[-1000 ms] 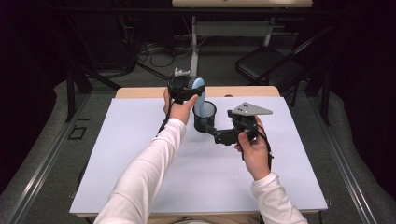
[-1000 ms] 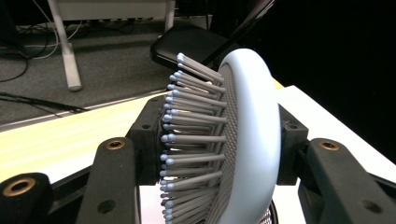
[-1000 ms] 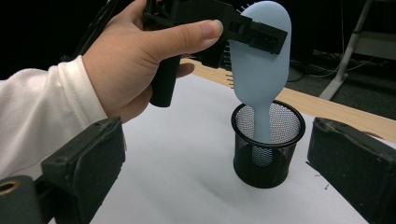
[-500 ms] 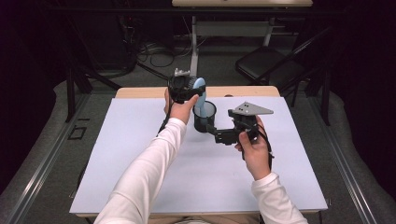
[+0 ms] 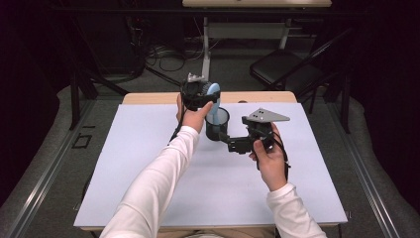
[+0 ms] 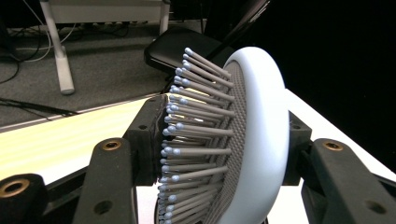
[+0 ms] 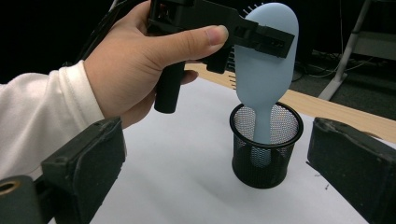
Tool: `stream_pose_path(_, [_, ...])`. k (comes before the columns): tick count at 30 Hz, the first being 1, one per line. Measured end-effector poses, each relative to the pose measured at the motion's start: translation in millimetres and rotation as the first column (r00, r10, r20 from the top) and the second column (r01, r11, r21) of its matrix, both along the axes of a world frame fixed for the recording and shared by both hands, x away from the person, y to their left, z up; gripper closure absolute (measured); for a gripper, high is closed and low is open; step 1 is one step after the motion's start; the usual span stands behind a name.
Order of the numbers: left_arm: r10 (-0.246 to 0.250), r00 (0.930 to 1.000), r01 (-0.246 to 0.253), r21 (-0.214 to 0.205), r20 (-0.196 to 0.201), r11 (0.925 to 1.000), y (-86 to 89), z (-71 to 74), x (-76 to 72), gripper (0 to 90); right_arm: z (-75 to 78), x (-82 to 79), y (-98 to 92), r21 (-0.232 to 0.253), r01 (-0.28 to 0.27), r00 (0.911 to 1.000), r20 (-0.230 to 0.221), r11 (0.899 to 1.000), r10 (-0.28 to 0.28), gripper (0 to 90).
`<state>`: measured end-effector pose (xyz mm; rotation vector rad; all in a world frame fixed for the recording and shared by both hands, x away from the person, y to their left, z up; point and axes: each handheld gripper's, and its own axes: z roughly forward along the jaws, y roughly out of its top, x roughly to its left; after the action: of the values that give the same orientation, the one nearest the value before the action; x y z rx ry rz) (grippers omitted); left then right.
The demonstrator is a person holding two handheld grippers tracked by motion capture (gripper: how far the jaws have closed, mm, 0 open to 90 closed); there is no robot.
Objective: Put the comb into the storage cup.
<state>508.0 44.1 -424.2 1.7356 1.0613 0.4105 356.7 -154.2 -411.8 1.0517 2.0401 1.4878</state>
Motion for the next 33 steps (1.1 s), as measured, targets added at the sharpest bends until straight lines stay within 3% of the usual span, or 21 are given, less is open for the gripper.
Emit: stream_pose_path(33, [-0.018, 0.9998, 0.018, -0.002, 0.000, 0.9998, -6.9, -2.1, -0.7, 42.7, -1.5, 0.6, 0.7, -0.001, 0.002, 1.0000, -0.003, 1.000, -0.002, 3.6])
